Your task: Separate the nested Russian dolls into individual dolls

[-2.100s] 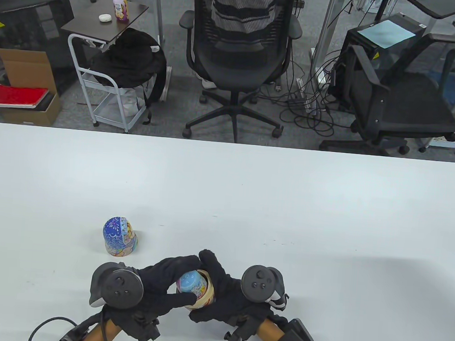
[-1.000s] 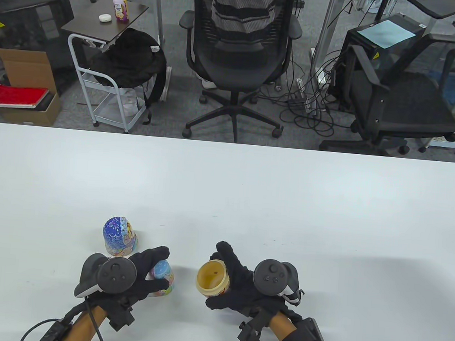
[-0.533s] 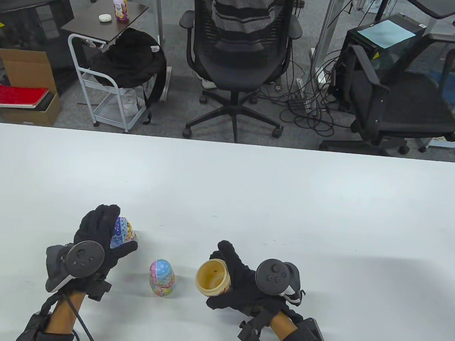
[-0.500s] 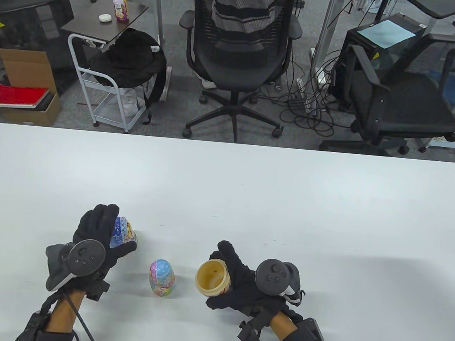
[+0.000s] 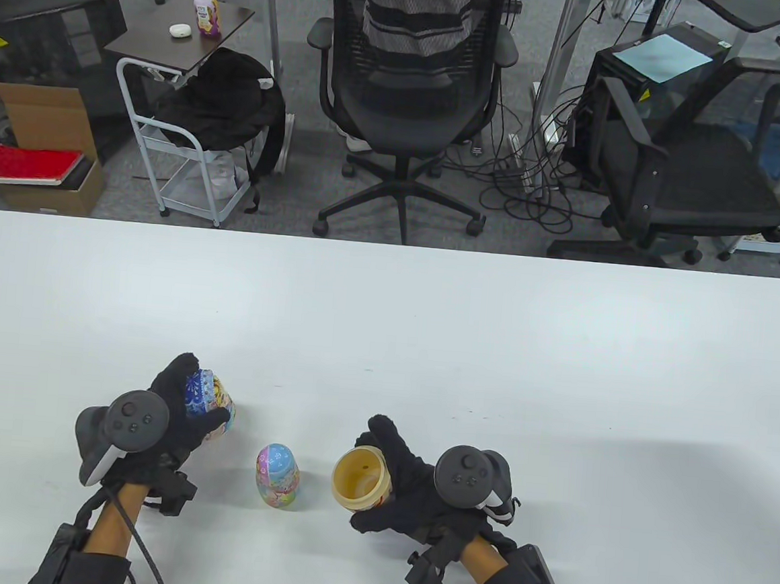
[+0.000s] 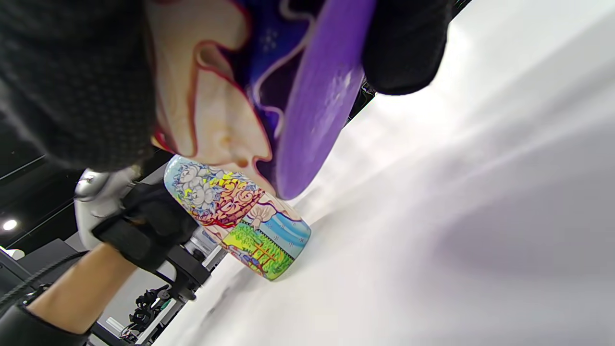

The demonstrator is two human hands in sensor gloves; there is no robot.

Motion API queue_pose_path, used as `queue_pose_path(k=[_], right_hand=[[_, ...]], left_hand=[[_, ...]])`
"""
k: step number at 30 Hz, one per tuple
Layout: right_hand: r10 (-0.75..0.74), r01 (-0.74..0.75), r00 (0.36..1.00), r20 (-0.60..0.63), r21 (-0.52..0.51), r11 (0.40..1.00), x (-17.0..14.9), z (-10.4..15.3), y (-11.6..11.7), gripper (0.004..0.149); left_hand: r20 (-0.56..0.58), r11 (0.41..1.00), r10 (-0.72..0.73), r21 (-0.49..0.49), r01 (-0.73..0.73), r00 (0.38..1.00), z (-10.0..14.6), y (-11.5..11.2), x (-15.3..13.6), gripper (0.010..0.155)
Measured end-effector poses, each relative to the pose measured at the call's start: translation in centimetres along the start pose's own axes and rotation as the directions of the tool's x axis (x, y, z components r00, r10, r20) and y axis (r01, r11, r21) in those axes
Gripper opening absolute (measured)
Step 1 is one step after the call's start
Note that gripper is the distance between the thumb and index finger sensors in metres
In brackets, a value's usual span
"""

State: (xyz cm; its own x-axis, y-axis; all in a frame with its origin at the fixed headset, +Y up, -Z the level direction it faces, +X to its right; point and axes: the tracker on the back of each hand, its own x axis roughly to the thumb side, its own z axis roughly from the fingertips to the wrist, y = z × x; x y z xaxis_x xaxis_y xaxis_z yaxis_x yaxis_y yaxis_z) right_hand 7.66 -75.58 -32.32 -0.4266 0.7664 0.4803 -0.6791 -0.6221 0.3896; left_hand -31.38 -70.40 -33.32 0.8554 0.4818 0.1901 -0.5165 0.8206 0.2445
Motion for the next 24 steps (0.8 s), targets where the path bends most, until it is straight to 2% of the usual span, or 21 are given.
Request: queue_pose_path(k=[4,7,10,15,24], right_hand=[[-0.016,0.016,1.000,0.001,-0.001,1.000,0.1,0.0,0.1,0.124],[-0.025,0.025,1.000,0.010,-0.010,1.000,0.3,0.0,0.1,0.124],[-0.019,0.020,1.000,0.020,-0.020,1.000,0.5,0.0,0.2,0.125],[-0.014,0.015,0.999,0.035,-0.023,1.000,0.8,0.0,0.3,0.125],[-0.042,0.043,0.997,0.060,-0.018,0.999,1.4,-0.1,0.8,0.127]], left_hand=[[0.213,0.994,0.092,0.040,-0.103,0.973,1.0,2.3,5.1,0.093],[0.329,0.981,0.184,0.002,-0.196,0.926,1.6,2.2,8.8,0.092],[0.424,0.979,0.204,-0.065,-0.196,0.882,2.3,1.2,11.6,0.092],[0.478,0.971,0.240,-0.132,-0.200,0.845,3.2,-0.5,13.8,0.092],[0.481,0.945,0.324,-0.199,-0.258,0.815,3.6,-1.8,14.5,0.093]])
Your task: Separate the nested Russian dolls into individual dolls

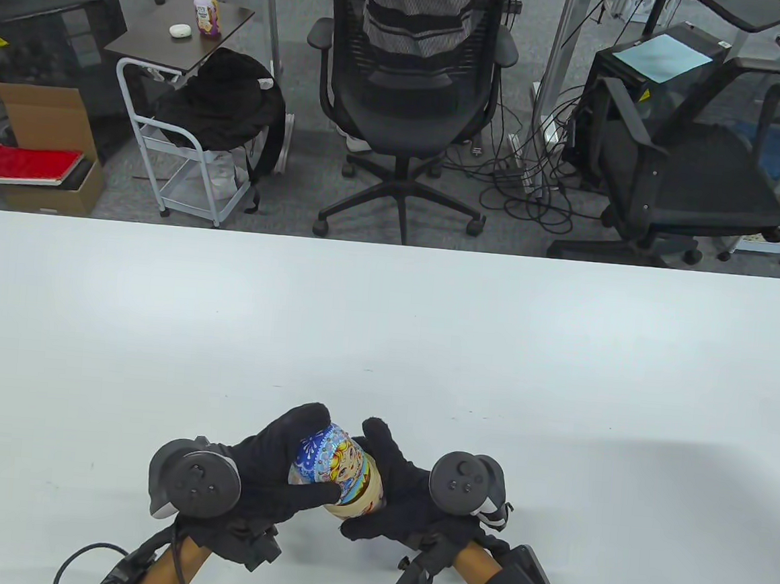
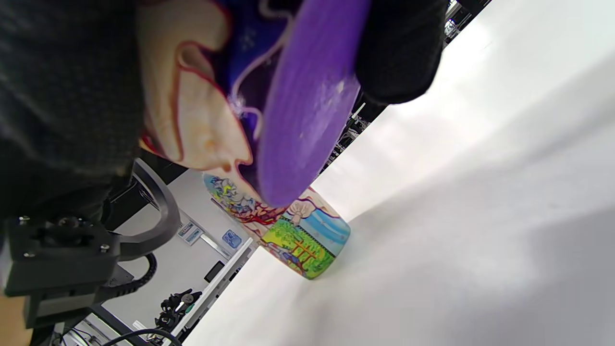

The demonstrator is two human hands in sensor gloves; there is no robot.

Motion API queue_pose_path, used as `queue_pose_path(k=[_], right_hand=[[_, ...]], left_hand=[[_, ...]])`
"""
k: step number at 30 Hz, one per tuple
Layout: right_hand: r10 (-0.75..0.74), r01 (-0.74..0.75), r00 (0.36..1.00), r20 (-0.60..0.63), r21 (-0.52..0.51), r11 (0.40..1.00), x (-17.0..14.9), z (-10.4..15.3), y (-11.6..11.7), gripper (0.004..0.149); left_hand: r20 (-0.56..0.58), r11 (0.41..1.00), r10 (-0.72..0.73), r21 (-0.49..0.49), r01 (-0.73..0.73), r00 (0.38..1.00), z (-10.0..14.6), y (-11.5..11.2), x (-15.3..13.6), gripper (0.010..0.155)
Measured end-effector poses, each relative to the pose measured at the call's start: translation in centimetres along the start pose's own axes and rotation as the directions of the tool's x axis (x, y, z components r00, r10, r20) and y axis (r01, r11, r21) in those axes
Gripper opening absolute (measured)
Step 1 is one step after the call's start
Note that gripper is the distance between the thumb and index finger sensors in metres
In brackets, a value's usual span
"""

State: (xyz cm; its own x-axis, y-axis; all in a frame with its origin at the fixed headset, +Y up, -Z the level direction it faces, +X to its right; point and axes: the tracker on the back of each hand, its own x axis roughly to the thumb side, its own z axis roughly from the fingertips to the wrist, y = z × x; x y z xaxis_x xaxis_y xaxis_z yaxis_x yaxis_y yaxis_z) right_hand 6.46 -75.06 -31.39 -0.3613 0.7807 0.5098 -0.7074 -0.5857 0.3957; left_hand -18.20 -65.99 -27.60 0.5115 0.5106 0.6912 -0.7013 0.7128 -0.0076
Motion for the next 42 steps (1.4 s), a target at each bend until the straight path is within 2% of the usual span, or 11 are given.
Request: queue_pose_path(k=[8,25,42], right_hand=[[0.001,0.000,1.000,0.025,-0.001,1.000,0.61,0.00,0.40,0.126],[-0.061,0.061,0.998,0.013,-0.005,0.998,0.20,0.00,-0.03,0.127],[-0.183,0.183,0.983,-0.005,0.031,0.983,-0.13,-0.19,-0.14,0.127]], left_hand=[[0.013,0.998,0.033,-0.055,-0.032,0.999,0.05,-0.62,0.11,0.093],[-0.009,0.996,0.072,-0.057,-0.072,0.997,0.00,-0.84,-0.20,0.093],[-0.020,0.992,0.123,-0.012,-0.123,0.992,0.16,-0.57,-0.38,0.094]])
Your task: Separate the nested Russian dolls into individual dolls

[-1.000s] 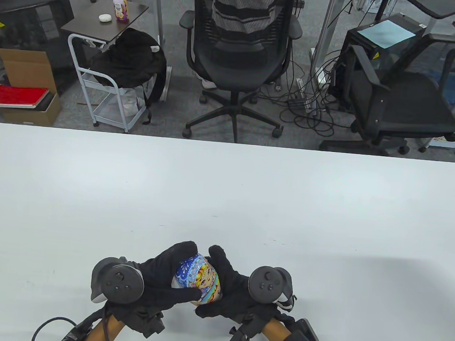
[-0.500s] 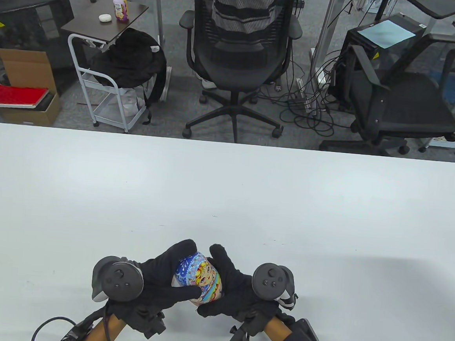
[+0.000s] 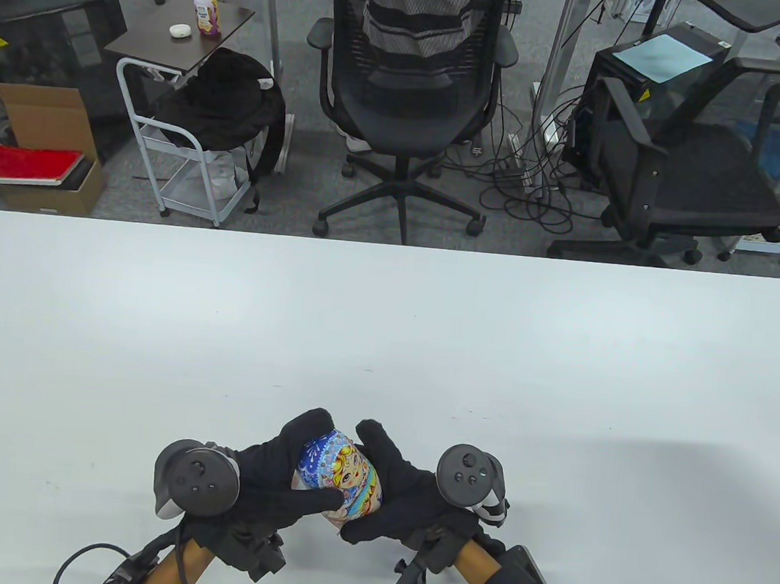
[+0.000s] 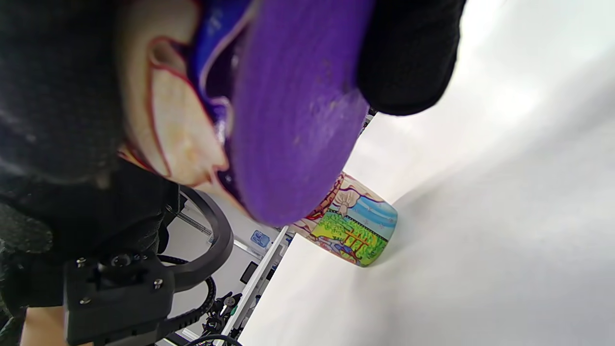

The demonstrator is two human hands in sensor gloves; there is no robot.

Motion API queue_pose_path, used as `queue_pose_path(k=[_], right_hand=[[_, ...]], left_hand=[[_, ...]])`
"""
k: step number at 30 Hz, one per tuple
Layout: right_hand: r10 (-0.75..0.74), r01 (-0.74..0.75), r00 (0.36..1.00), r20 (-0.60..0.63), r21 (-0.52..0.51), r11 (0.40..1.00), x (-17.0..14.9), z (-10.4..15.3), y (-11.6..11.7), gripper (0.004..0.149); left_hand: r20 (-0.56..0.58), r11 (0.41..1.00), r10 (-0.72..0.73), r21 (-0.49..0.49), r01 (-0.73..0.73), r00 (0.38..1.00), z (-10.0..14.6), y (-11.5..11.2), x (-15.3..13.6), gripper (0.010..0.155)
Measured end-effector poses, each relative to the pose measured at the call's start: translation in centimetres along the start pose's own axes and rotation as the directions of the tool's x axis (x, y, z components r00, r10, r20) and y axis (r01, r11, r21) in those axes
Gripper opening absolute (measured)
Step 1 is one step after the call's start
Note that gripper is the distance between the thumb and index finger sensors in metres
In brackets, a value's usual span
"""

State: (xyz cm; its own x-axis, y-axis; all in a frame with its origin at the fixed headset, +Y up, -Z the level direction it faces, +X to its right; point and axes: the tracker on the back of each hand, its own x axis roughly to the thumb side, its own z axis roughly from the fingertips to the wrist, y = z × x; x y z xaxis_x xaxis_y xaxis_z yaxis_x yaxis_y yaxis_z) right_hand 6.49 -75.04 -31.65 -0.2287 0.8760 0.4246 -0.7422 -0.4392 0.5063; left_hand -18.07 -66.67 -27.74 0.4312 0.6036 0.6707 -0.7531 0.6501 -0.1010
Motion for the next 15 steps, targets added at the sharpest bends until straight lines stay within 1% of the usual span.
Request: queue_pose_path(k=[7,10,12,14,15], right_hand=[[-0.044,0.044,0.999,-0.007,-0.013,0.999,0.23,0.05,0.18,0.126],[-0.049,0.048,0.999,-0.009,-0.022,0.999,0.27,0.11,0.01,0.126],[-0.050,0.049,0.999,-0.016,-0.019,0.999,0.26,0.14,0.05,0.126],[-0.043,0.043,0.999,-0.019,0.007,0.999,0.41,-0.05,0.17,0.125],[-0.035,0.035,0.999,-0.022,0.012,0.999,0.68,-0.09,0.22,0.125]], left_hand=[[-0.015,0.997,0.079,0.004,-0.079,0.997,-0.03,0.15,-0.41,0.093],[-0.009,0.996,0.084,0.009,-0.084,0.996,-0.21,0.10,-0.44,0.093],[-0.011,0.996,0.093,0.004,-0.093,0.996,-0.26,0.07,-0.61,0.093],[-0.021,0.994,0.106,0.009,-0.105,0.994,-0.16,0.13,-0.90,0.093],[-0.017,0.994,0.111,0.027,-0.110,0.994,-0.06,0.31,-0.91,0.092]])
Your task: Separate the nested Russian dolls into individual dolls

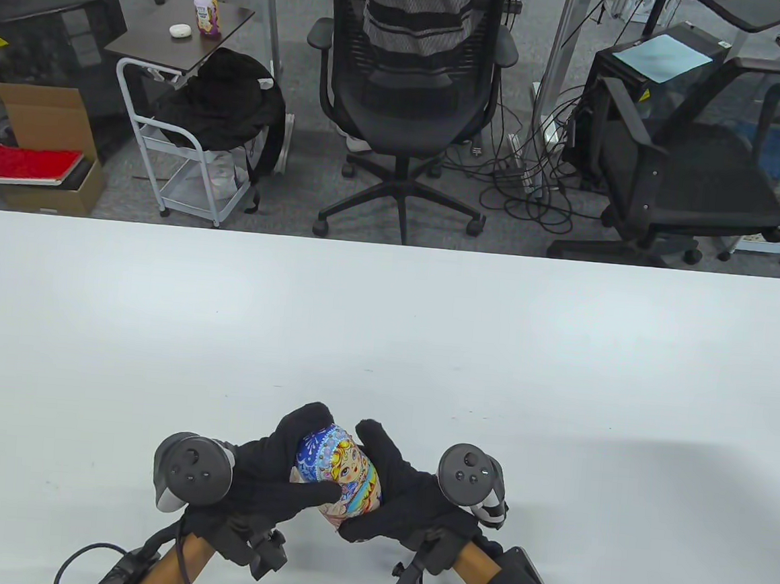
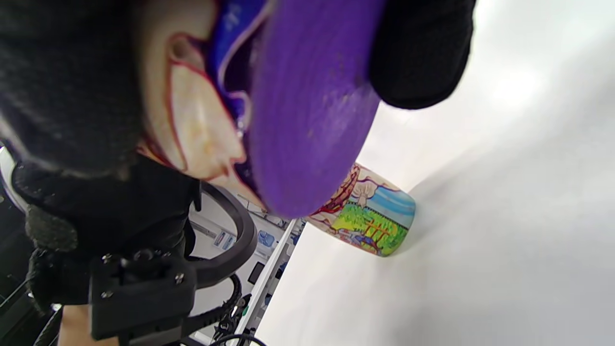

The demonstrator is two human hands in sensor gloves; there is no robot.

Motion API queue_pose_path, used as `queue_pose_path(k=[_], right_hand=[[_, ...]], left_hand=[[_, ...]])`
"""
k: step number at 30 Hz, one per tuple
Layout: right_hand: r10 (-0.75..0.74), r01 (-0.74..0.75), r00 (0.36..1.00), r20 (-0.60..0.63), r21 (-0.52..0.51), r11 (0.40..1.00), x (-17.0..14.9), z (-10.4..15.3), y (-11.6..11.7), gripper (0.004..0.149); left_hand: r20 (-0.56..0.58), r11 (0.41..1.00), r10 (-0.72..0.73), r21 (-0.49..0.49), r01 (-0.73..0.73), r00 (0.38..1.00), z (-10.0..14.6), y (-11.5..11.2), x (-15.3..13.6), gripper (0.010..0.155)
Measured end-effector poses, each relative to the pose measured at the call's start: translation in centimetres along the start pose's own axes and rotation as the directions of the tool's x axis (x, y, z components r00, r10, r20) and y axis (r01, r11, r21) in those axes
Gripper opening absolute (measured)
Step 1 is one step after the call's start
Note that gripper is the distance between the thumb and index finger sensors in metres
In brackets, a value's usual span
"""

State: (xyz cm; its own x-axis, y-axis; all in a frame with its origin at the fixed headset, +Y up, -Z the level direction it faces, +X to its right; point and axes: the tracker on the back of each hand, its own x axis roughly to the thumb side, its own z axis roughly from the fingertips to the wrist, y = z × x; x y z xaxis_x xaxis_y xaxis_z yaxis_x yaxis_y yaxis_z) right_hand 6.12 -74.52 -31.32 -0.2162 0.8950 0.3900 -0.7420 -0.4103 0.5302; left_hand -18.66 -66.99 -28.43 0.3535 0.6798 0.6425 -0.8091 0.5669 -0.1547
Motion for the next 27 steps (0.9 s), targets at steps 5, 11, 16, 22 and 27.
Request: queue_pose_path(k=[5,11,16,22,27], right_hand=[[-0.021,0.018,0.999,0.049,0.064,0.998,1.3,-0.3,-0.2,0.122],[-0.020,0.023,0.997,0.079,-0.036,0.999,1.2,0.8,-2.9,0.120],[-0.003,0.010,0.999,0.044,-0.153,0.988,0.2,1.5,-5.0,0.116],[-0.029,0.026,0.999,-0.014,-0.194,0.981,-1.3,1.7,-5.6,0.109],[0.029,-0.036,0.999,-0.039,-0.202,0.979,-1.6,1.8,-5.7,0.099]], left_hand=[[0.069,0.996,-0.086,0.028,0.084,0.994,-0.1,1.6,2.0,0.092],[0.099,0.986,-0.109,0.137,0.095,0.989,-0.8,6.0,3.7,0.092],[-0.010,0.944,-0.268,0.199,0.265,0.963,-2.0,11.0,3.3,0.092],[-0.247,0.870,-0.406,0.192,0.455,0.880,-1.6,14.9,-1.4,0.092],[-0.388,0.844,-0.411,0.179,0.505,0.825,-0.5,15.5,-6.3,0.091]])
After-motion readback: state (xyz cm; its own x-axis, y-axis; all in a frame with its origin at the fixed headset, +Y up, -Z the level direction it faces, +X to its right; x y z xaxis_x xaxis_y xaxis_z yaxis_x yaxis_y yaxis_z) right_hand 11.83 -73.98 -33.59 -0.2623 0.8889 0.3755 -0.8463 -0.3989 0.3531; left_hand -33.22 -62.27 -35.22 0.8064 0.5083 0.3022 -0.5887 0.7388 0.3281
